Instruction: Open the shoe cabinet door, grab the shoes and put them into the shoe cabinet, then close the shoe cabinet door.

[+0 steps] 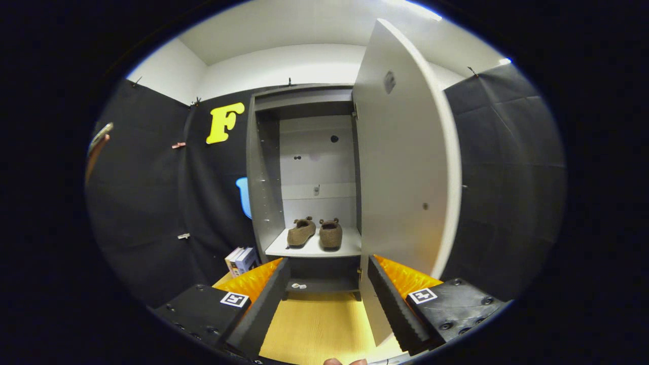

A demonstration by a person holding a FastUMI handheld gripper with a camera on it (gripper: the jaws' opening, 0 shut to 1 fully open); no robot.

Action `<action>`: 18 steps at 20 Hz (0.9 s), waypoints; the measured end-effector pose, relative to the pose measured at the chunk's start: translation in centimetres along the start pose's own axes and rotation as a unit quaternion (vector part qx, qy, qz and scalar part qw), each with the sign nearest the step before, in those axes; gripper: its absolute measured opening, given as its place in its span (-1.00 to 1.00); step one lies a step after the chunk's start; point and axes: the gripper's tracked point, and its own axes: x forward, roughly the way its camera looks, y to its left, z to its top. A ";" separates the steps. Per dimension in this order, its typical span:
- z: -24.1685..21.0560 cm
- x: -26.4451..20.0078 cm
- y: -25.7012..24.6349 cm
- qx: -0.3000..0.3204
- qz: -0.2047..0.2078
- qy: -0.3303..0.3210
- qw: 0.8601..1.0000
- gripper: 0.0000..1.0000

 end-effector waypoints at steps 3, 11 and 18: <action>0.9 -3.6 -3.6 -0.016 -0.017 -0.010 1.000 0.96; 3.0 -6.1 -15.2 -0.009 -0.111 -0.031 0.993 0.96; 1.4 1.5 -22.6 0.024 -0.161 -0.006 0.987 0.96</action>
